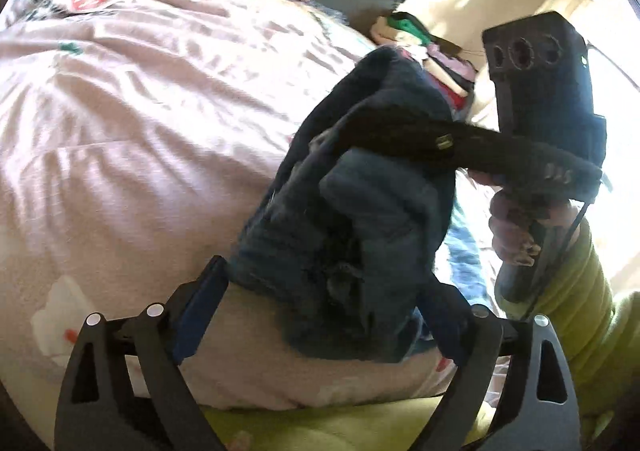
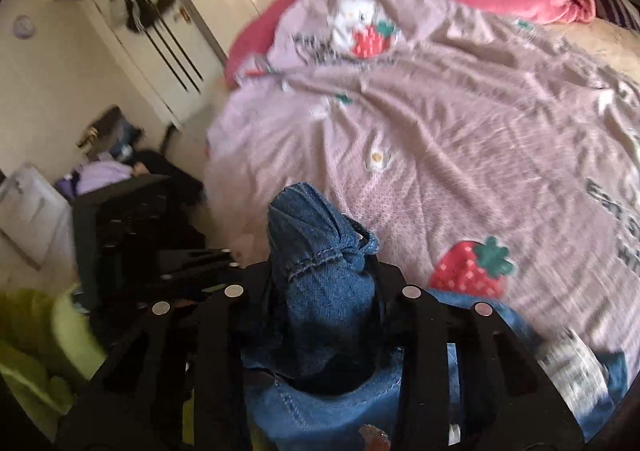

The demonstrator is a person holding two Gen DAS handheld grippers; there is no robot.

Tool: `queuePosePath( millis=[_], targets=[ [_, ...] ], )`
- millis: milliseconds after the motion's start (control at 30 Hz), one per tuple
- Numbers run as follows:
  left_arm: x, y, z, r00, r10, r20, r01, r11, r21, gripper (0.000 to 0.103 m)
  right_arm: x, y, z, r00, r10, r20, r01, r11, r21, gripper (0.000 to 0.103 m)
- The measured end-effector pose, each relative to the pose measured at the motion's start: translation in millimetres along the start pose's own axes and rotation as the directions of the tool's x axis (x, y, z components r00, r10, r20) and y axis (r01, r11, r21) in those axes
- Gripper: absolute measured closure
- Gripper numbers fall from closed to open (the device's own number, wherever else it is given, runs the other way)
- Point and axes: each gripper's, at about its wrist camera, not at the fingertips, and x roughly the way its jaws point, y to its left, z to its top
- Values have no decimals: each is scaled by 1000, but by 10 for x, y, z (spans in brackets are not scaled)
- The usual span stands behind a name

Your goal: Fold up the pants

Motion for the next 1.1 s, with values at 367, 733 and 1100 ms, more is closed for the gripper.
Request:
queuePosePath(
  millis=[367, 733, 1100],
  targets=[
    [357, -700, -34, 966, -258, -32, 257, 966, -25, 14, -880, -299, -417, 988, -40, 149, 32, 998, 58, 69],
    [710, -1493, -191, 957, -258, -136, 281, 940, 196, 13, -1670, -687, -1239, 915, -324, 239, 243, 918, 313, 36],
    [935, -1515, -405, 971, -122, -205, 185, 928, 324, 9, -1369, -738, -1564, 882, -471, 18, 433, 824, 367, 32]
  ],
)
